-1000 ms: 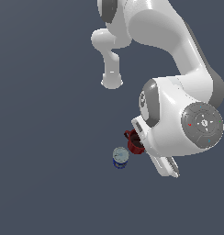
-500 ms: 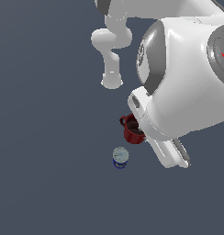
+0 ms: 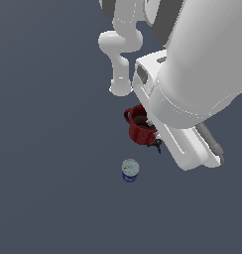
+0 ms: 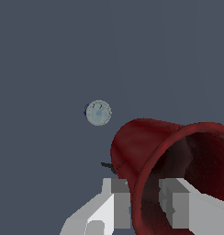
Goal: Pick up a designated object from a clutter of objects.
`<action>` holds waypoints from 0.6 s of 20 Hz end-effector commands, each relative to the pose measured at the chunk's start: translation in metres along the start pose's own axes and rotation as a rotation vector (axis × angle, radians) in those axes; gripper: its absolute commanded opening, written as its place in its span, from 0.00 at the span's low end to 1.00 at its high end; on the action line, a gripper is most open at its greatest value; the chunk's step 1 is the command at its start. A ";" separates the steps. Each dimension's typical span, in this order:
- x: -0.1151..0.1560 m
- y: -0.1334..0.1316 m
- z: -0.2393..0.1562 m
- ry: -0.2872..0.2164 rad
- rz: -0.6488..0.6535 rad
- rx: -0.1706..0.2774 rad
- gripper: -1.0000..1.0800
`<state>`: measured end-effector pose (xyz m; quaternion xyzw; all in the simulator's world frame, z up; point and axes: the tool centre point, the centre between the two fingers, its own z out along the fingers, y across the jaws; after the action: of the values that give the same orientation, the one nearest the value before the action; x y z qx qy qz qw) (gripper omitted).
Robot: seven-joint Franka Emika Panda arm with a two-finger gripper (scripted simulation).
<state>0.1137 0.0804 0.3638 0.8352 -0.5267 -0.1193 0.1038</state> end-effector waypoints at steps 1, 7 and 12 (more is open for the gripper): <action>0.002 0.005 -0.015 0.001 0.000 0.001 0.00; 0.006 0.012 -0.035 0.001 -0.001 0.001 0.00; 0.007 0.014 -0.043 0.001 -0.001 0.001 0.00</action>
<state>0.1176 0.0702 0.4047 0.8352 -0.5264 -0.1197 0.1044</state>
